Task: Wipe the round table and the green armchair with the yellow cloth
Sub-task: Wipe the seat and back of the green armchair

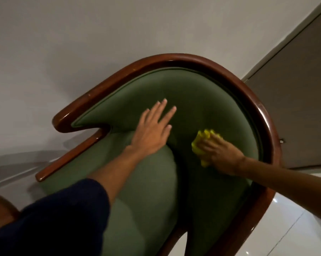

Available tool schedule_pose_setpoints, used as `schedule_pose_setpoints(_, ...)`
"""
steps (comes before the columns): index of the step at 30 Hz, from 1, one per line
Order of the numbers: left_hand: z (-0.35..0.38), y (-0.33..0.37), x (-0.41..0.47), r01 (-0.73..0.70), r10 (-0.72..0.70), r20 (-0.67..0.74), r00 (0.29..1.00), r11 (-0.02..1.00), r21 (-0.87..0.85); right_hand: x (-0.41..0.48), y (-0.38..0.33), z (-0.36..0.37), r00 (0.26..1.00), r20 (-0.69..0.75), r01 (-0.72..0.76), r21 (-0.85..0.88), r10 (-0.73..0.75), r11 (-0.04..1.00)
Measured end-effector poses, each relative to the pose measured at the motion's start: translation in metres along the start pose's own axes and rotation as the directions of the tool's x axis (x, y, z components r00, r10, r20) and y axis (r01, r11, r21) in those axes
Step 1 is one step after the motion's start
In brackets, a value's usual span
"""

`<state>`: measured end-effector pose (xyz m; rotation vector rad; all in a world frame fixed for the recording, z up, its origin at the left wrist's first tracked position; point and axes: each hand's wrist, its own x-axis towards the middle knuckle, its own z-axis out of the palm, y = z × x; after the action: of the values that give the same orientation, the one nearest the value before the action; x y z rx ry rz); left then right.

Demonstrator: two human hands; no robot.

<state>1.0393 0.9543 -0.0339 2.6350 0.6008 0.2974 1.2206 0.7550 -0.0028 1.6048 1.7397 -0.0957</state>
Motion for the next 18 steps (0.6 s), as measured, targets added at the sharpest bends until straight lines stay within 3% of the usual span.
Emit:
schedule_pose_setpoints(2,0.032,0.035,0.002,0.149,-0.115,0.165,0.980,0.966,-0.210,-0.008,0.002,-0.002,0.988,0.148,0.025,0.066,-0.034,0.998)
schedule_pose_setpoints(5,0.073,0.079,-0.018,0.425,-0.261,0.372,0.891,0.766,-0.481,-0.007,0.019,-0.008,0.991,0.090,-0.106,0.076,0.100,0.991)
schedule_pose_setpoints(8,0.100,0.122,-0.079,0.643,-0.336,0.564,0.754,0.552,-0.530,-0.044,-0.021,-0.008,0.989,0.133,-0.082,0.174,0.059,0.981)
schedule_pose_setpoints(11,0.107,0.165,-0.144,0.768,-0.284,0.723,0.630,0.365,-0.526,-0.084,-0.036,-0.014,0.986,0.166,-0.037,0.270,-0.009,0.962)
schedule_pose_setpoints(13,0.107,0.182,-0.167,0.798,-0.207,0.775,0.597,0.253,-0.548,-0.083,0.002,-0.014,0.987,0.117,-0.139,0.261,0.112,0.955)
schedule_pose_setpoints(16,0.105,0.181,-0.173,0.794,-0.134,0.792,0.596,0.243,-0.557,-0.089,0.045,-0.015,0.944,-0.033,-0.312,0.246,0.330,0.918)
schedule_pose_setpoints(18,0.104,0.177,-0.172,0.783,-0.116,0.792,0.599,0.290,-0.550,-0.102,0.018,-0.010,0.967,-0.018,-0.235,0.322,0.254,0.917)
